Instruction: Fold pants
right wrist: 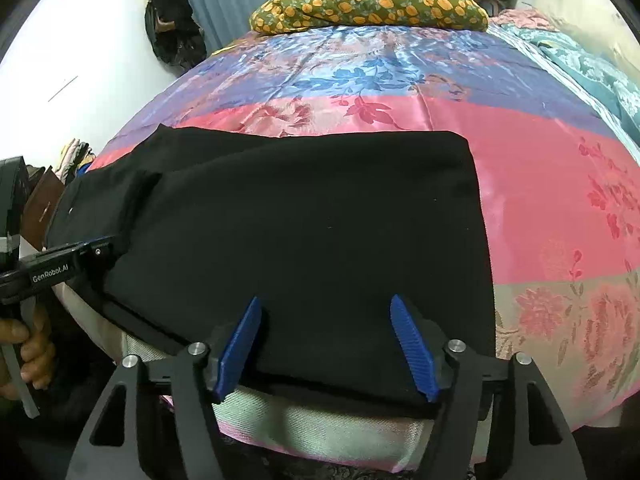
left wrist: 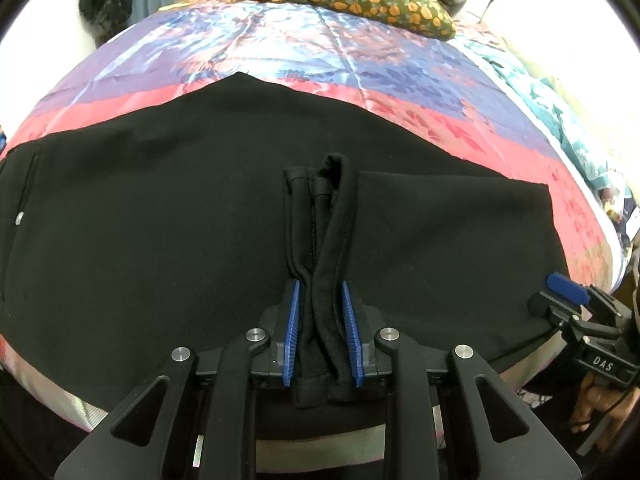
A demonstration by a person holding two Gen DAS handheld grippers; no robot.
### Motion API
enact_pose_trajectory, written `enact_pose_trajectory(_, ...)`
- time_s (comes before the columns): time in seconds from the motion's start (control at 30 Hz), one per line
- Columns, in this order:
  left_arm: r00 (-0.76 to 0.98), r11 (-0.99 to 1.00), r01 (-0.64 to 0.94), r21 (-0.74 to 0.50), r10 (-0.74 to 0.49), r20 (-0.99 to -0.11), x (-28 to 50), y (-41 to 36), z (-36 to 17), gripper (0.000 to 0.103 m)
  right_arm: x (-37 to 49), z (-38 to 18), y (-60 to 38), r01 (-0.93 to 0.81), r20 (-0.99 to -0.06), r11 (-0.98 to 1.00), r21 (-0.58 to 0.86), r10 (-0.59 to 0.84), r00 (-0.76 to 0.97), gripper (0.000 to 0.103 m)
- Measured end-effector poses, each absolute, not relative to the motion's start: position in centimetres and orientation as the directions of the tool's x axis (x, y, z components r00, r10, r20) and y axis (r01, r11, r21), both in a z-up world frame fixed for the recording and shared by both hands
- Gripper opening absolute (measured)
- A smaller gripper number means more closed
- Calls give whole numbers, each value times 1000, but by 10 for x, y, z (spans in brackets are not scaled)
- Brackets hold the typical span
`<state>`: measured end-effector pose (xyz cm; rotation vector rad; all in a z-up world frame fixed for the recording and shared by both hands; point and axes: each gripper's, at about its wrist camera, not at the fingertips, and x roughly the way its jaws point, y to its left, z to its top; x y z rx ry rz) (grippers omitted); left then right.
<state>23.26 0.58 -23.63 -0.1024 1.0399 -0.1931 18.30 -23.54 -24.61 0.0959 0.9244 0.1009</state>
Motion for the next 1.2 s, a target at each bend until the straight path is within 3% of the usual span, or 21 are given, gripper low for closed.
enact_pose_trajectory(0.33,500,977,115,-181,-215,-839,232,7,-237,24,193,-242,-237,-46,-783,983,177,169,599,70)
enact_pose_trajectory(0.4,500,975,113,-192,-222,-837,232,8,-238,24,190,-228,-249,-10,-745,972,234,186,641,70)
enact_pose_trajectory(0.53,500,975,107,-197,-224,-837,232,8,-238,24,196,-201,-258,33,-687,983,178,100,720,70)
enact_pose_trajectory(0.63,498,975,110,-194,-223,-838,232,7,-238,24,218,-206,-258,34,-727,992,123,66,683,70)
enact_pose_trajectory(0.73,496,973,112,-199,-229,-838,232,8,-238,24,247,-245,-261,42,-848,995,89,54,527,72)
enact_pose_trajectory(0.83,498,973,111,-203,-231,-836,231,9,-237,24,245,-239,-250,7,-835,1000,11,6,550,73)
enact_pose_trajectory(1.03,497,972,106,-212,-236,-835,231,8,-239,24,197,-208,-231,-25,-760,998,51,55,648,75)
enact_pose_trajectory(1.1,497,970,104,-220,-243,-833,231,9,-238,24,193,-222,-222,-43,-783,997,56,71,618,80)
enact_pose_trajectory(1.17,496,965,98,-245,-260,-828,230,11,-237,29,195,-250,-217,-44,-838,998,48,64,542,81)
enact_pose_trajectory(1.2,496,962,92,-259,-270,-825,228,14,-237,34,194,-250,-218,-42,-819,998,51,66,570,85)
